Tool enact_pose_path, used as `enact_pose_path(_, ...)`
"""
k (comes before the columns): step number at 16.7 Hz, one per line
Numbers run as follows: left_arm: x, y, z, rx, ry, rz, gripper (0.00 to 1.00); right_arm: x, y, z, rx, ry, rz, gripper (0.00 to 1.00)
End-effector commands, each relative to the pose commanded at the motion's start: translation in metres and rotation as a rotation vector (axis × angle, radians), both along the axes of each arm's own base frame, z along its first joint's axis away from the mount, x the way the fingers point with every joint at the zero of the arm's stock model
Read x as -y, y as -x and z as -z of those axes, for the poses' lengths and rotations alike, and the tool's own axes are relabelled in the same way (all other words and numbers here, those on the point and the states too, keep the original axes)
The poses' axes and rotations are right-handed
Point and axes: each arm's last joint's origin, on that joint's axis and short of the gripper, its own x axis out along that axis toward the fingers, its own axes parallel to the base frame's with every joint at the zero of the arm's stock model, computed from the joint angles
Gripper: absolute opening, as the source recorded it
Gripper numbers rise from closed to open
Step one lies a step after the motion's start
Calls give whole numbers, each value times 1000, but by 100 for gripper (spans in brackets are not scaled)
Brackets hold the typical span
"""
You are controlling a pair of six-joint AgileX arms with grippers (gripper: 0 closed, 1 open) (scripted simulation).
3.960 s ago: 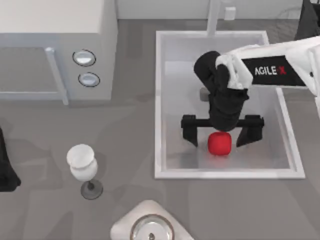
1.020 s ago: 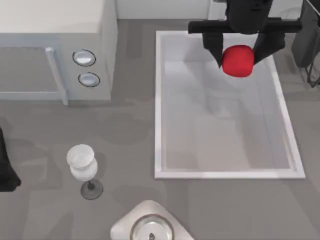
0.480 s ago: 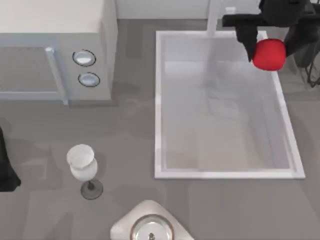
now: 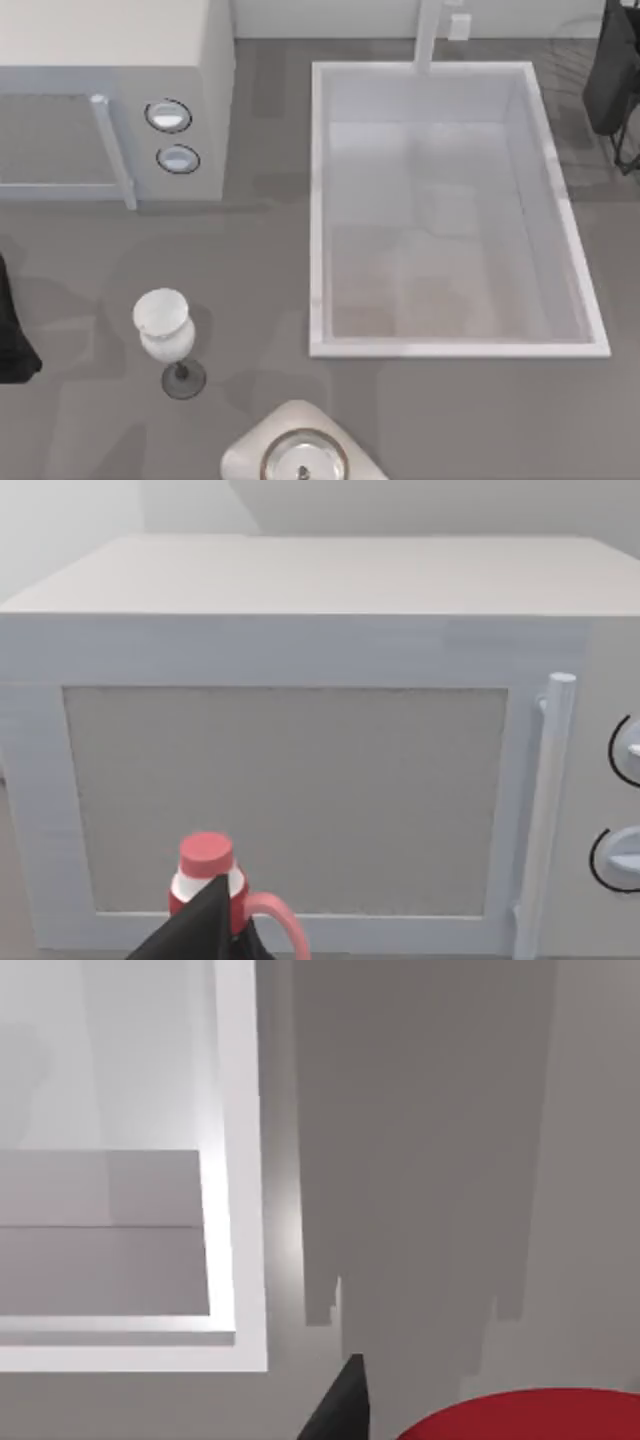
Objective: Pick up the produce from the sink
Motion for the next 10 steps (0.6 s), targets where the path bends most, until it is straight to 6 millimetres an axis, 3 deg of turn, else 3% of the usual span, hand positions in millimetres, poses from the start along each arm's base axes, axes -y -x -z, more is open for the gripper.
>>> enact_pose_path(3, 0, 0, 0, 0, 0, 0, 100, 19, 7, 0, 8, -2, 1, 0)
enact_pose_path(8, 0, 0, 0, 0, 0, 0, 100, 17, 7, 2, 3, -1, 0, 0)
enact_pose_path(10, 0, 0, 0, 0, 0, 0, 100, 17, 5, 12, 1, -2, 0, 0)
